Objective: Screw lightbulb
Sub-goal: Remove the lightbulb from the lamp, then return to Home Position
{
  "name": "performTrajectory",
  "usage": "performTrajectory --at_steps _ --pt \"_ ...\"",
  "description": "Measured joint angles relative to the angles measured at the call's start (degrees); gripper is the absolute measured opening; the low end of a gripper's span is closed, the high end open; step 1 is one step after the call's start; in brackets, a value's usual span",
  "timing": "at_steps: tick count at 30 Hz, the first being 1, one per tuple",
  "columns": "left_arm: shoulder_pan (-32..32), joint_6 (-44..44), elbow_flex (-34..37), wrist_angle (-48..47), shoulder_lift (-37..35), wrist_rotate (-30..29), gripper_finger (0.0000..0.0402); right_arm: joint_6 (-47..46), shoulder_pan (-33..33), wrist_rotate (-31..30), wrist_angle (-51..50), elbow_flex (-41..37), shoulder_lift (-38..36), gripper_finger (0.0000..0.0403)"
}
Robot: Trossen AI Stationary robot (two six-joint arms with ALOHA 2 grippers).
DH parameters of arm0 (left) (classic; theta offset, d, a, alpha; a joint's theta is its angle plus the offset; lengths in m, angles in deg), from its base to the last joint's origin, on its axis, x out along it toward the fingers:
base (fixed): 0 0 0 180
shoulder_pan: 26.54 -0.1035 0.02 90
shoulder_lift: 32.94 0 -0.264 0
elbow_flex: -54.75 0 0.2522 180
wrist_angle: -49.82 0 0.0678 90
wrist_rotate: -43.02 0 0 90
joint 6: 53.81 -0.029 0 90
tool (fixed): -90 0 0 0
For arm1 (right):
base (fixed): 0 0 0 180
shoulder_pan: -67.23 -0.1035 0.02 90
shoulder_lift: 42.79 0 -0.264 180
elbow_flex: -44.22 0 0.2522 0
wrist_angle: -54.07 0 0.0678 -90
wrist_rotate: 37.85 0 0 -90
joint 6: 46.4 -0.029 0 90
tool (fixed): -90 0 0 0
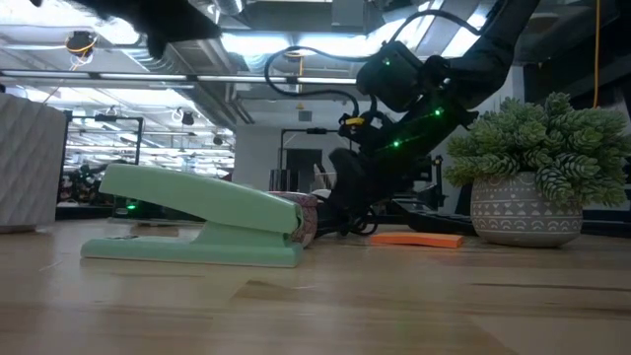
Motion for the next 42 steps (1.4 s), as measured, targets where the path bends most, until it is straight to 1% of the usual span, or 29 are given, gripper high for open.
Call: performTrajectory --at_steps 5,11,16,21,27,31,35,40,42 --pt "-0.02 -2.18 0.0 -9.52 -9.44 -0.01 0.0 0.04 0.0 0.07 0.23 0.0 0.0 0.0293" --pt "-0.02 2.25 0.04 -21.22 -17.66 -0.06 0.0 0.21 0.0 1.37 0.13 0.0 -0.35 0.0296" --pt "-0.02 5.39 0.04 -29.06 -20.51 -0.03 0.0 0.24 0.0 1.51 -0.52 0.0 -3.29 0.0296" --pt "-0.02 8.55 0.09 -34.33 -20.62 -0.02 0.0 4.34 -0.01 1.29 -3.45 0.0 -9.92 0.0296" --pt "-0.02 9.93 0.24 -35.3 -20.59 -0.02 0.0 9.5 -0.05 0.74 -10.85 0.0 -22.45 0.0296" --pt "-0.02 10.02 0.24 -35.28 -20.59 -0.01 0.0 10.27 0.0 0.59 -9.45 0.0 -28.7 0.0296" --pt "-0.02 10.07 0.24 -35.33 -20.57 0.0 0.0 10.27 -0.02 0.59 -6.53 0.0 -31.6 0.0296" --pt "-0.24 7.7 0.24 -33.92 -20.81 -0.98 0.0 10.53 -0.01 0.57 -0.08 -0.01 -31.79 0.0296" --pt "0.09 6.4 0.24 -33.1 -21.79 -0.01 0.0 10.76 -0.02 0.59 -1.42 -0.03 -33.76 0.0296"
